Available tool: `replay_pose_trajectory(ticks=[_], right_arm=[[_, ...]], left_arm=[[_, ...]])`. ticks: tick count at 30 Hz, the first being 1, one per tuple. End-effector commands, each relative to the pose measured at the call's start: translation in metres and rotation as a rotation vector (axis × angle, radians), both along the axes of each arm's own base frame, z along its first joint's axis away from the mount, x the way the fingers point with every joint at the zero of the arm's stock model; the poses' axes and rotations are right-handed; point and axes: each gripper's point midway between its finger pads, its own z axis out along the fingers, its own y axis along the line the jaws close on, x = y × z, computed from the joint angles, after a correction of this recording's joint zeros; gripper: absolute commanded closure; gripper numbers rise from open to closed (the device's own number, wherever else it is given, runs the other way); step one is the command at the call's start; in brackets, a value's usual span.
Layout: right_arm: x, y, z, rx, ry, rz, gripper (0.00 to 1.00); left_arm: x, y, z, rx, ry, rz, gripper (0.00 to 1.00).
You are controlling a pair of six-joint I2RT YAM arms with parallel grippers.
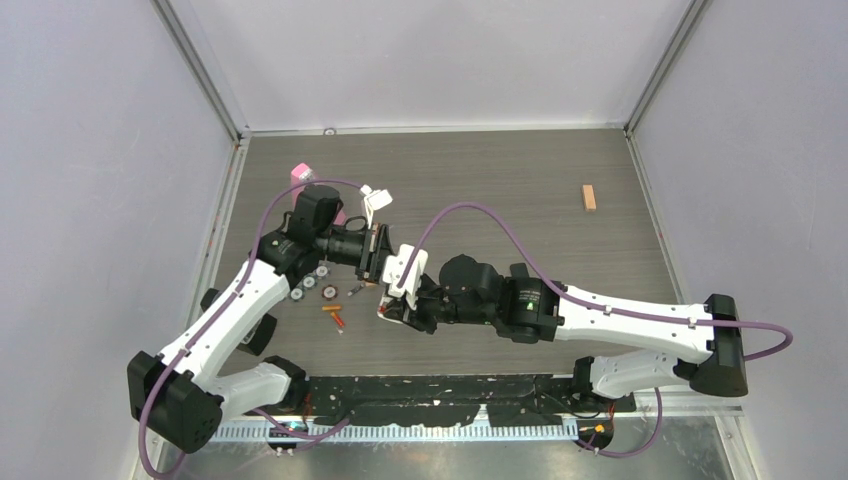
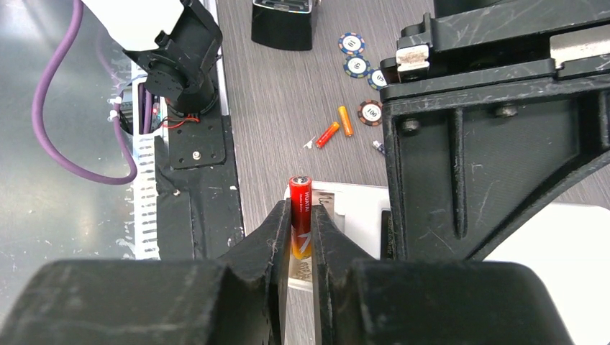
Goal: Load the batteries into the remote control
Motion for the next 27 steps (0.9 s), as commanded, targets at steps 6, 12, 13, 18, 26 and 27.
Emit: replay_pose_trajectory(ticks=[6, 12, 13, 18, 26, 27], right_arm=[[-0.004, -0.009, -0.038, -0.136, 0.057, -0.022, 0.81], [-0.002, -0.012, -0.038, -0.147, 0.061, -0.040, 0.78], [-0.002, -0.012, -0.038, -0.148, 0.063, -0.041, 0.78], [-0.001, -0.012, -0.036, -0.147, 0.071, -0.052, 0.77], [0.008, -0.011, -0.024, -0.119, 0.063, -0.110, 0.65], [0.008, -0.011, -0.022, -0.116, 0.063, -0.112, 0.63]], left_arm=[[-0.004, -0.006, 0.022, -0.064, -0.025, -0.044, 1.00], [-0.004, -0.006, 0.018, -0.057, -0.018, -0.040, 1.00], [-0.003, -0.006, 0.017, -0.055, -0.018, -0.040, 1.00], [-0.002, -0.007, 0.015, -0.048, -0.015, -0.036, 1.00], [0.000, -0.007, 0.012, -0.038, -0.008, -0.029, 1.00], [0.000, -0.007, 0.012, -0.038, -0.007, -0.030, 1.00]])
